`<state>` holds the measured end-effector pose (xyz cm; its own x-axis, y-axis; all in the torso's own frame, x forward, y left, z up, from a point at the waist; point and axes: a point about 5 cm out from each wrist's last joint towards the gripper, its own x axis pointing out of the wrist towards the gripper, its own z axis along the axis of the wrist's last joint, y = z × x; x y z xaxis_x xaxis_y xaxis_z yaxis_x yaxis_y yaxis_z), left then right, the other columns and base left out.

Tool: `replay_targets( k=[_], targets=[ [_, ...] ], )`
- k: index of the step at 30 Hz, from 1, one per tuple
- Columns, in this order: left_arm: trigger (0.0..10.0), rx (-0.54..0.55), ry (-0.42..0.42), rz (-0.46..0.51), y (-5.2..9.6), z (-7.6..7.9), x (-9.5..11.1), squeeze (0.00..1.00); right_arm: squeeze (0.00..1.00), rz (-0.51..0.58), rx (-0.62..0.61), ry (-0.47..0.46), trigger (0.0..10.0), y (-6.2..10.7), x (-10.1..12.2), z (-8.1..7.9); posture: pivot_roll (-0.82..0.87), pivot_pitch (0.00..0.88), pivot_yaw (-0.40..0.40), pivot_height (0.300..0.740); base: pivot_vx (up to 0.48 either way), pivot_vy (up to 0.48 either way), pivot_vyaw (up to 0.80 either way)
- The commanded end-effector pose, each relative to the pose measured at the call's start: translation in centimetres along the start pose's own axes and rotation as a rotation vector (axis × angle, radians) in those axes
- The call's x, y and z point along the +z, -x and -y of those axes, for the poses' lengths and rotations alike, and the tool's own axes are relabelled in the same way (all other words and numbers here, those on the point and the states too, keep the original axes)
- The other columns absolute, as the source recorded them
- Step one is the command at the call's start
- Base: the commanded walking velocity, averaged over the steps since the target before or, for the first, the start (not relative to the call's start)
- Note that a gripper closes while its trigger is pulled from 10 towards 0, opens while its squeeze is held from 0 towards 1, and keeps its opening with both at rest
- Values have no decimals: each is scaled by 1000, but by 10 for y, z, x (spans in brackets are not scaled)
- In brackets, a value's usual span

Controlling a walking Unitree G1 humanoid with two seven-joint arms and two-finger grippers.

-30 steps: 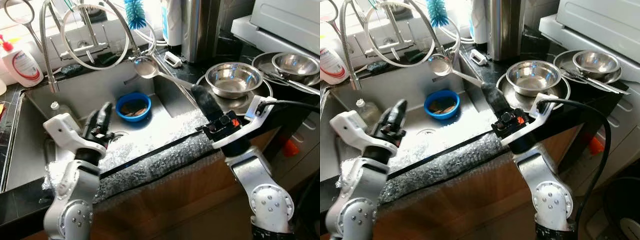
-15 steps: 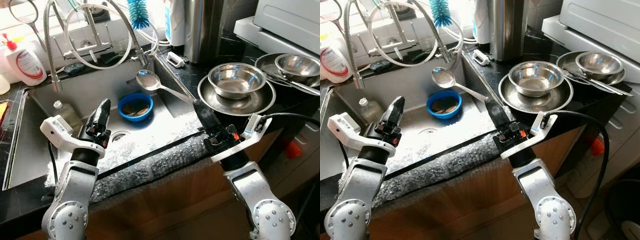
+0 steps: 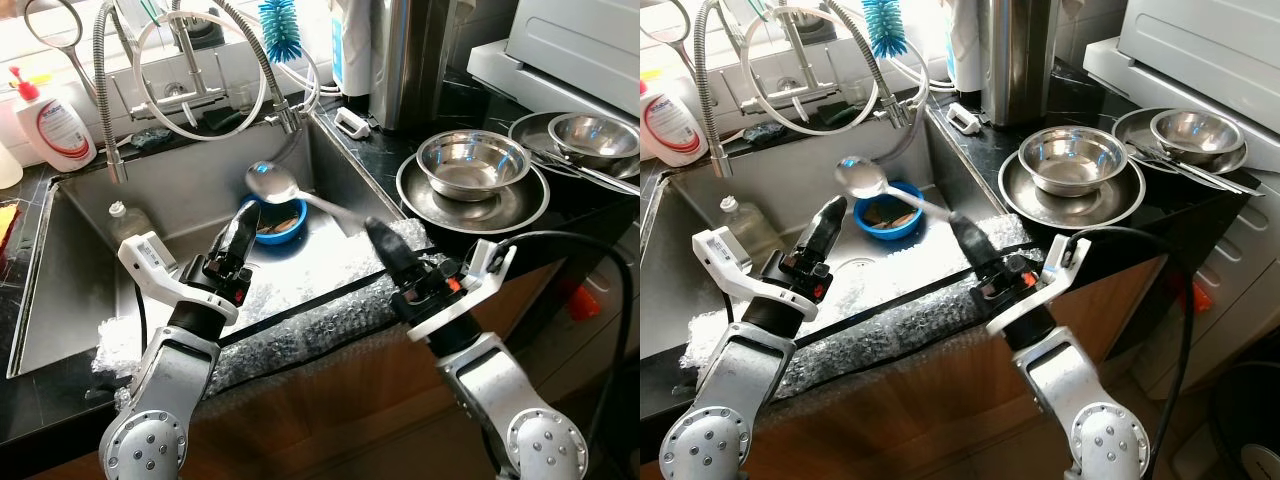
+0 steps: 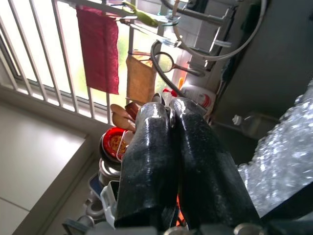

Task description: Kitchen organization

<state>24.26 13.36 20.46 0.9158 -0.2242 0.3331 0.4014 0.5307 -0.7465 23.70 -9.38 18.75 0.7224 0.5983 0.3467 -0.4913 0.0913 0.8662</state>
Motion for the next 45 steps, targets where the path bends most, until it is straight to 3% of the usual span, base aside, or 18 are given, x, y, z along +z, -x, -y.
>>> replay_targets(
  k=[1, 14, 15, 16, 18, 19, 33, 45],
  targets=[
    [10000, -21, 36, 51, -1, 7, 4, 0, 0, -25, 35, 3, 10000, -2, -3, -9, -166, 49, 98, 740, 0, 0, 0],
    [10000, 3, 40, 98, -2, 4, 8, 0, 0, -107, 22, 26, 10000, 5, -9, -13, -167, 62, 94, 740, 0, 0, 0],
    [9373, 3, 38, 99, -2, 4, 9, 0, 0, -110, 22, 30, 10000, 6, -10, -13, -167, 65, 93, 740, 0, 0, 0],
    [9373, 3, 38, 100, -2, 4, 9, 0, 0, -110, 21, 30, 10000, 6, -10, -13, -167, 65, 93, 740, 0, 0, 0],
    [6588, 6, 39, 104, -2, 4, 9, 0, 0, -112, 18, 24, 10000, 6, -10, -13, -166, 66, 92, 740, 0, 0, 0],
    [0, 7, 39, 107, -2, 3, 9, 0, 0, -121, 24, 19, 10000, 7, -11, -14, -166, 66, 92, 740, 0, 0, 0],
    [0, 5, 46, 104, -2, 3, 8, 0, 0, -143, 44, 23, 10000, 9, -14, -17, -163, 74, 92, 740, 0, 0, 0],
    [0, 9, 44, 93, -1, 2, 7, 0, 0, -152, 5, 169, 10000, 8, -16, -14, -162, 76, 93, 740, 0, 0, 0]
  ],
)
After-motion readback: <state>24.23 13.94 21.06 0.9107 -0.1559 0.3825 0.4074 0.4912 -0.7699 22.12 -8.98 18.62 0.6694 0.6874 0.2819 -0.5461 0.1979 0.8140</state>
